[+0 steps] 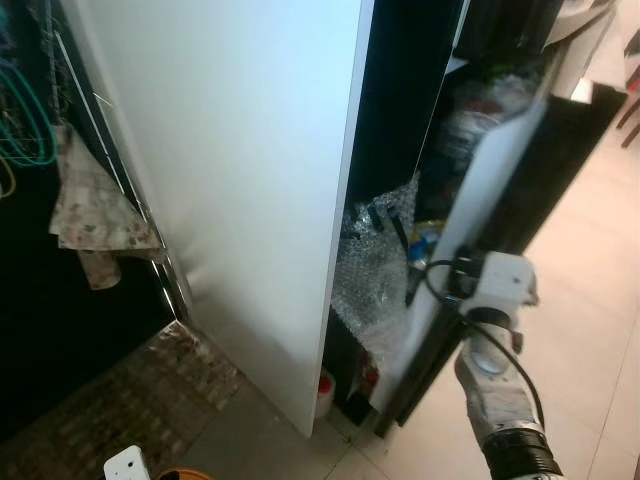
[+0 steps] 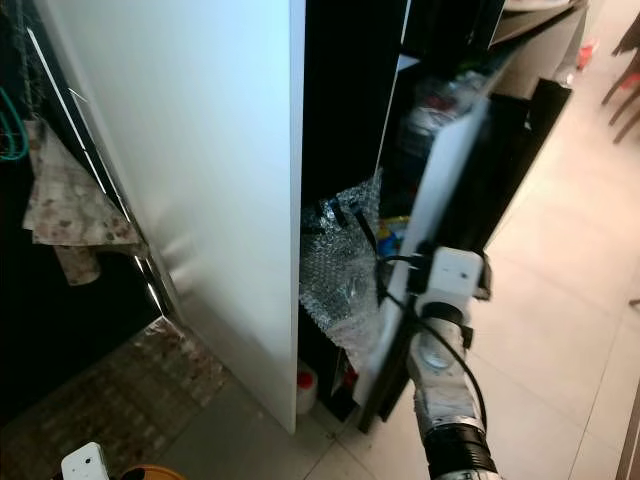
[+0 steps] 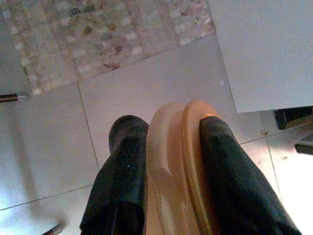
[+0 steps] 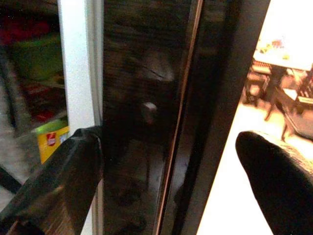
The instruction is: Restocking fridge
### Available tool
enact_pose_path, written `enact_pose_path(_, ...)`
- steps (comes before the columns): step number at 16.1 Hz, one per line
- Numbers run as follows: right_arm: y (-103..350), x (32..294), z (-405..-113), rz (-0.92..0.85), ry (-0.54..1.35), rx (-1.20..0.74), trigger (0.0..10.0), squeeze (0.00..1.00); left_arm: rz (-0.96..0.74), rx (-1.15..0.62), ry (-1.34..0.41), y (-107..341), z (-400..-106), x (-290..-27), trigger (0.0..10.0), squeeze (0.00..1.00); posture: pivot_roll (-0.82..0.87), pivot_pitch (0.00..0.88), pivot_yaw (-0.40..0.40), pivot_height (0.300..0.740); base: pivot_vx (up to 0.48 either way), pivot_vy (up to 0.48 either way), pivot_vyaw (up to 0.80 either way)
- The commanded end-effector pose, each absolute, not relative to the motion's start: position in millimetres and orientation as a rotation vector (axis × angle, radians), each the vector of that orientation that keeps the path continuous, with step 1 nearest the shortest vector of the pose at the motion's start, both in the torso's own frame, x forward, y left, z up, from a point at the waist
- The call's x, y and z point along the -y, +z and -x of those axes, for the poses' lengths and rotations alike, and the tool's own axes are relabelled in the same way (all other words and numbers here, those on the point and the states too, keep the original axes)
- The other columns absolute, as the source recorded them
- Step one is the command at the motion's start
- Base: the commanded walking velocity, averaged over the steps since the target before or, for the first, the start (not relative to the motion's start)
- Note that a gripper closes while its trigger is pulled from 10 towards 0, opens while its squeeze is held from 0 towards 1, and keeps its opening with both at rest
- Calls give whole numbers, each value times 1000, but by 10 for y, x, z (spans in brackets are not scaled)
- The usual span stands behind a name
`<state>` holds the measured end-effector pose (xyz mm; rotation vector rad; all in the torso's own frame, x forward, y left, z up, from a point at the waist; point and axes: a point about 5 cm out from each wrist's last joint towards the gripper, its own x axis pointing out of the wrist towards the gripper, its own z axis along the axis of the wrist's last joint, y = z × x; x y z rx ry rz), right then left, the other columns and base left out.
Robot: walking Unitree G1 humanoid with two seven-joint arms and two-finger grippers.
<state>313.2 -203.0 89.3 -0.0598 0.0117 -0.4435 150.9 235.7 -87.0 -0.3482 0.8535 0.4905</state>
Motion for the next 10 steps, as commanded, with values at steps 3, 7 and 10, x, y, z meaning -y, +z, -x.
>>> enact_pose_path(3,471,2534,-2846,14,-680,-240,10000,0,362,-965,450,-1000,-1324,-2130,10000,0,55,0,-58,740,0,0,0)
enact_pose_path(7,321,2626,-2737,24,-705,-309,10000,0,362,-963,440,-996,-1383,-2034,10000,0,52,0,-52,740,0,0,0)
enact_pose_path(10,-63,2611,-2520,44,-625,-515,10000,0,362,-965,425,-990,-1457,-1901,10000,0,49,0,-48,740,0,0,0)
